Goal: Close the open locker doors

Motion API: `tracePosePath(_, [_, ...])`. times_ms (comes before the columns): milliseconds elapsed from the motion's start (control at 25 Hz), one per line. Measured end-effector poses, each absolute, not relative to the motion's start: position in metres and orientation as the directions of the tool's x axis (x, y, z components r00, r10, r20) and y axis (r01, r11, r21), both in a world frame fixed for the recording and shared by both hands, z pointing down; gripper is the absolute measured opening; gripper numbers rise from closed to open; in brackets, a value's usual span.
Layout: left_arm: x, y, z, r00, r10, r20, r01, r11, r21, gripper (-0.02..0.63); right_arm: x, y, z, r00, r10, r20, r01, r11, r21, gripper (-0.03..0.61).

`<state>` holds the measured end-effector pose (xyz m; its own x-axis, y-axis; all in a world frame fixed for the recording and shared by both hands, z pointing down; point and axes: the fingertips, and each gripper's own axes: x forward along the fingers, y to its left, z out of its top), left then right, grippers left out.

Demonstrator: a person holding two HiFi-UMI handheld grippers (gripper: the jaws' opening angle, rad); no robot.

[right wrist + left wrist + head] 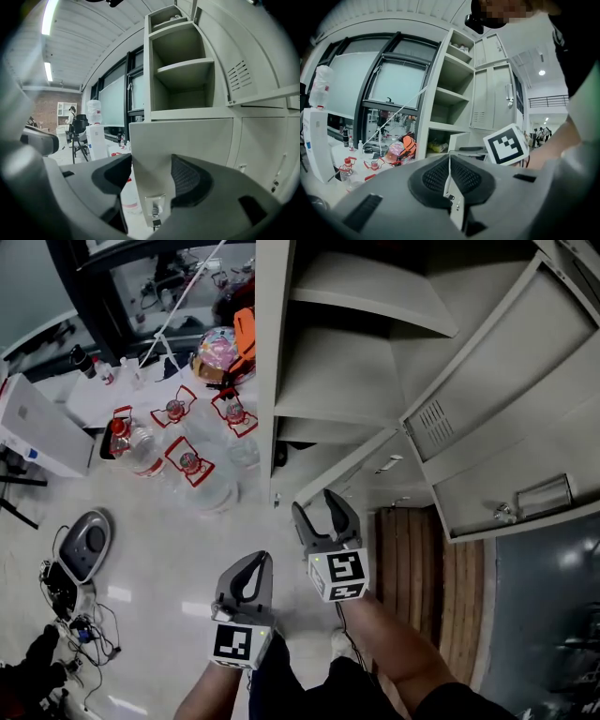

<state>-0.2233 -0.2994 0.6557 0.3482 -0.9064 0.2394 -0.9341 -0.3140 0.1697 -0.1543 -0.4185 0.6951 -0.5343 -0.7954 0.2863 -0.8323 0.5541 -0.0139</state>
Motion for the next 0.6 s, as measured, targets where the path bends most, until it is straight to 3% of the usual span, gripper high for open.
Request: tracePosePath(600, [-0.274,-0.34,0.661,0.36,-0.908,0.215,-0.928,-0.325,0.182,0.005,-0.191,-0.481,0.692,-0.498,-0.828,0.259,-0.853,0.521,0.022,0.271])
